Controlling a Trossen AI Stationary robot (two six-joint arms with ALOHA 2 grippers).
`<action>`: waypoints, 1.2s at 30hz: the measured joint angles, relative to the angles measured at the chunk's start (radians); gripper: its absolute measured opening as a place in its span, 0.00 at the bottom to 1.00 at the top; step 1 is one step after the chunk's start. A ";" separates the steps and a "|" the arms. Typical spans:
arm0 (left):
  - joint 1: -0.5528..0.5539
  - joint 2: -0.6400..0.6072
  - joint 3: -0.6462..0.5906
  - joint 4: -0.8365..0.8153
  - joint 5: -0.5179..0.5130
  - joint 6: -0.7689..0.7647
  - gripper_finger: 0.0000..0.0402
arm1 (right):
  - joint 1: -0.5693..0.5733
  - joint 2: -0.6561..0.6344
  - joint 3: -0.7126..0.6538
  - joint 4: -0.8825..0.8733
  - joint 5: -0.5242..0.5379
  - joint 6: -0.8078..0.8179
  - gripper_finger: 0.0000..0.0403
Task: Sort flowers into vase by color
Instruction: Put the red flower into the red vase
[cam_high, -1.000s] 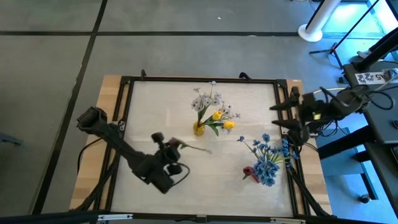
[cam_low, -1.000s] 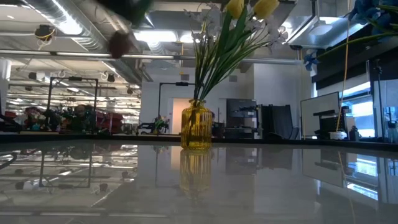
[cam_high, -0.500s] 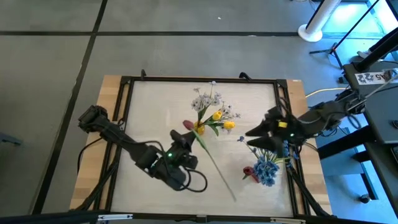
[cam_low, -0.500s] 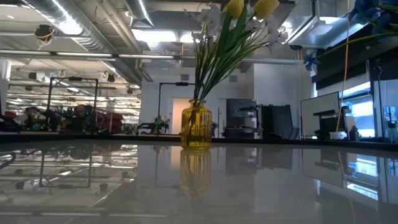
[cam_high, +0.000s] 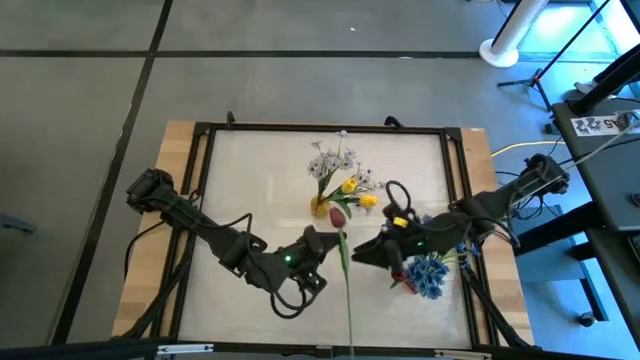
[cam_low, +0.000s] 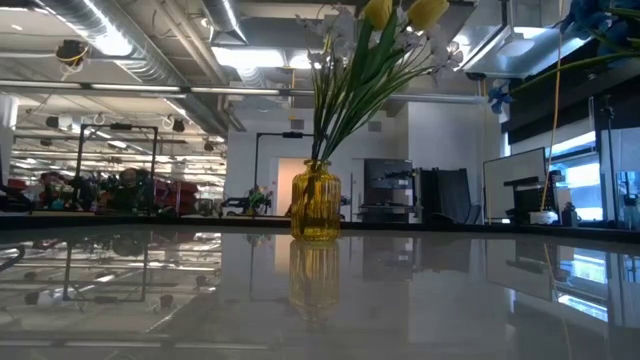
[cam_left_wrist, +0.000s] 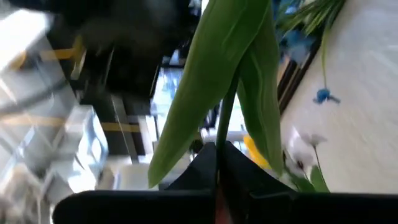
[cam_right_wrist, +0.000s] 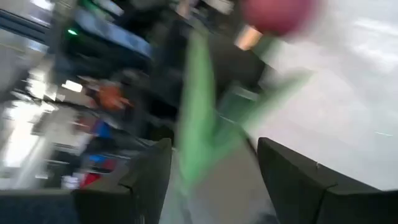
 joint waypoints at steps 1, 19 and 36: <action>-0.003 0.000 0.000 0.005 0.024 0.032 0.00 | 0.000 0.017 0.000 0.057 0.001 0.005 0.59; -0.043 0.000 0.000 0.033 0.113 0.207 0.00 | 0.002 0.128 0.000 0.198 0.069 0.133 0.25; -0.043 -0.002 0.000 -0.053 -0.007 -0.048 0.33 | -0.001 0.123 0.001 0.174 0.023 -0.053 0.02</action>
